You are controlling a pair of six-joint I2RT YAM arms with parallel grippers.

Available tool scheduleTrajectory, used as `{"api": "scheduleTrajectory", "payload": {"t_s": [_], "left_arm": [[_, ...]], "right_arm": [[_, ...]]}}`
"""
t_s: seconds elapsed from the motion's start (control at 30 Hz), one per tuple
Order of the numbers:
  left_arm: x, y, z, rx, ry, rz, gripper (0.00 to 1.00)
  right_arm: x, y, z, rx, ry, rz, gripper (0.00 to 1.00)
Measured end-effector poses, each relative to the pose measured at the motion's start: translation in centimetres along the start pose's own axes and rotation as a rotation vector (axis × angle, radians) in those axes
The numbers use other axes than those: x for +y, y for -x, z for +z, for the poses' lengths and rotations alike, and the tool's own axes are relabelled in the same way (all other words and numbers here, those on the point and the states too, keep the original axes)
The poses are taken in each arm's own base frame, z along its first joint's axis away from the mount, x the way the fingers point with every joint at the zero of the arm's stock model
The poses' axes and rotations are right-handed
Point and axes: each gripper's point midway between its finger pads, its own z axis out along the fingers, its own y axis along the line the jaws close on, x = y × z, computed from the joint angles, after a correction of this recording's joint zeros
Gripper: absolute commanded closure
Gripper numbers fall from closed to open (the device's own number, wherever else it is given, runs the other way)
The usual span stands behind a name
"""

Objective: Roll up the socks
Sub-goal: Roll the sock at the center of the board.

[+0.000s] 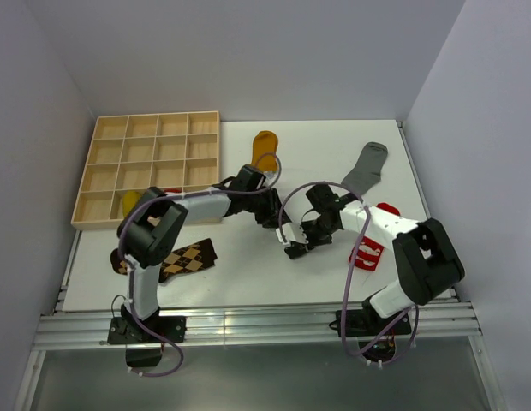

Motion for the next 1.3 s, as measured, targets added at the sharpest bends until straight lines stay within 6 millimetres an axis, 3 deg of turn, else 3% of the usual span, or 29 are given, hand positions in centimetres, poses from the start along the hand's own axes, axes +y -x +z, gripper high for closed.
{"api": "scheduleTrajectory", "payload": {"t_s": [0.2,0.53,0.63,0.8,1.07,1.3], "left_arm": [[-0.2,3.1,-5.1,-0.278,0.028,0.025,0.67],[-0.2,3.7,-14.3,-0.703,0.175,0.247,0.59],[-1.4,3.1,-15.4,-0.776,0.219,0.378,0.58],[-2.4,0.8,-12.6,-0.799,0.380,0.638,0.52],[-3.0,-6.7,-5.7,-0.676,0.529,1.143,0.45],[-4.0,-8.5,-2.6,-0.600,0.568,1.411,0.40]], "right_arm": [[-0.1,0.0,0.4,0.000,0.124,0.071,0.96],[-1.0,-0.2,0.4,0.000,0.379,0.256,0.96],[-1.1,-0.3,0.5,-0.001,0.449,0.315,0.96],[-1.1,-0.4,0.5,0.001,0.510,0.387,0.95],[-1.2,-0.5,0.5,0.008,0.580,0.479,0.95],[-1.1,-0.5,0.3,0.013,0.584,0.500,0.95]]}}
